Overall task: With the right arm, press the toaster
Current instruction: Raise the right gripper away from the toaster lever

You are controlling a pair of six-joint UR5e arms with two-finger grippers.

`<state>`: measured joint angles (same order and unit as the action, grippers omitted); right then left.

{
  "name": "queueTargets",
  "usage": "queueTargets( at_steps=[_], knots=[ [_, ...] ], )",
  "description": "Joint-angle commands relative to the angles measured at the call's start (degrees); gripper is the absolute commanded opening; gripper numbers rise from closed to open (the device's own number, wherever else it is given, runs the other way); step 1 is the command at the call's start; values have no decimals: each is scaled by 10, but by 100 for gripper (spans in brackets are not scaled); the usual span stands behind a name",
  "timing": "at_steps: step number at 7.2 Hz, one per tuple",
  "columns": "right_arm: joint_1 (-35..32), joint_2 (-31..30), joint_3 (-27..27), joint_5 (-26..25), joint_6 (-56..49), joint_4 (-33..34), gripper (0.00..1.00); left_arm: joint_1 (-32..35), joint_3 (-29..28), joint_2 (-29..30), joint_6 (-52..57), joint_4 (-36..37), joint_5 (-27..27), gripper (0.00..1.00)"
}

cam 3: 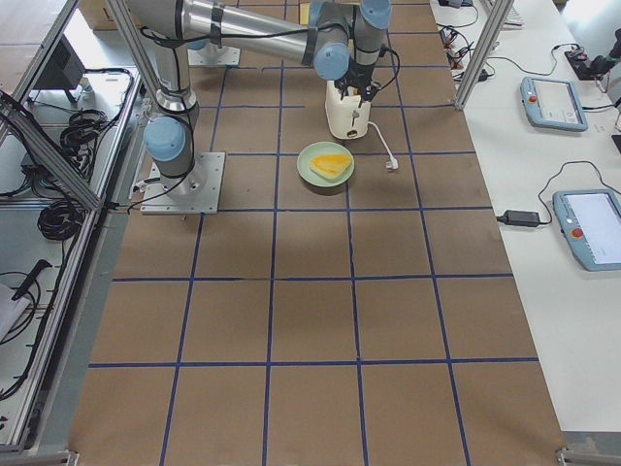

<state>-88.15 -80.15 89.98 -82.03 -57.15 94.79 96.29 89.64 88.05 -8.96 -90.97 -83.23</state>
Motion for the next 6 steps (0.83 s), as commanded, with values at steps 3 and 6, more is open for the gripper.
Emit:
queueTargets(
  at_steps=[3, 6],
  knots=[
    [3, -55, -2, -9, 319, -53, 100, 0, 0, 0, 0, 0, 0, 100],
    [3, -55, -2, -9, 337, -51, 100, 0, 0, 0, 0, 0, 0, 100]
  ],
)
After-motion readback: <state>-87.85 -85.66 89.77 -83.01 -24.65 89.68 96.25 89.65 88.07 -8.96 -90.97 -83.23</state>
